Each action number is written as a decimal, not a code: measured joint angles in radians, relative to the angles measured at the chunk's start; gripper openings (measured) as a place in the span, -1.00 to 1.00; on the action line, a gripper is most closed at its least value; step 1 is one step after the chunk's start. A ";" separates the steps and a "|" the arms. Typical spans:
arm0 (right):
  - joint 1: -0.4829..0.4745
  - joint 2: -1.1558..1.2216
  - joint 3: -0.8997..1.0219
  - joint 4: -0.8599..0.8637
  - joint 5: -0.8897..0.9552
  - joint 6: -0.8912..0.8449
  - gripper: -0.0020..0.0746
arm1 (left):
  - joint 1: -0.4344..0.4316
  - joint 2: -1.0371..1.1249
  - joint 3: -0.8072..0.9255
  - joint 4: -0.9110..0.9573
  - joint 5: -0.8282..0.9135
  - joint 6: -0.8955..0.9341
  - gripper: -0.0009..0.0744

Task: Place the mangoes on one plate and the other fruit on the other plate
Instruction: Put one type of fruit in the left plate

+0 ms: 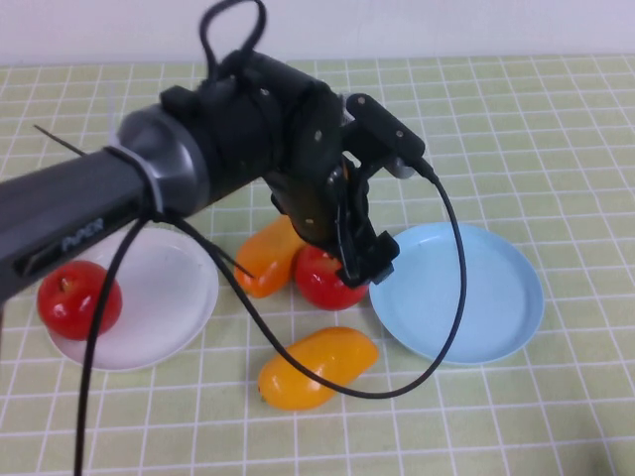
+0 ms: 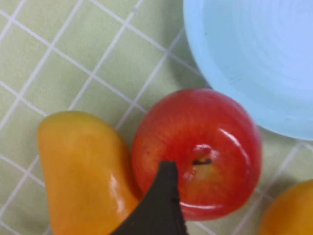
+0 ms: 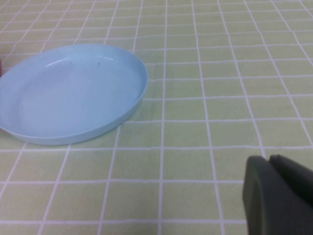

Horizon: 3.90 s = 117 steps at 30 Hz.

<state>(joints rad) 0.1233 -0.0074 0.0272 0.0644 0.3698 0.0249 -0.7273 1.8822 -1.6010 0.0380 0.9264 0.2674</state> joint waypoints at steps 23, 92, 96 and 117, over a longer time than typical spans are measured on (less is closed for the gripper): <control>0.000 0.000 0.000 0.000 0.000 0.000 -0.99 | 0.001 0.125 -0.013 0.105 -0.020 -0.067 0.80; 0.000 0.000 0.001 0.000 0.000 0.000 -0.99 | 0.291 -0.022 -0.220 0.180 0.315 -0.236 0.54; 0.000 0.000 0.002 0.000 0.000 0.000 -0.99 | 0.308 -0.062 -0.118 0.144 0.315 -0.239 0.54; 0.000 0.000 0.002 0.000 0.000 0.000 -0.99 | 0.308 0.029 0.038 0.106 0.299 -0.241 0.54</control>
<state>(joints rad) 0.1233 -0.0074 0.0294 0.0644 0.3698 0.0249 -0.4189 1.9112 -1.5632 0.1436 1.2256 0.0268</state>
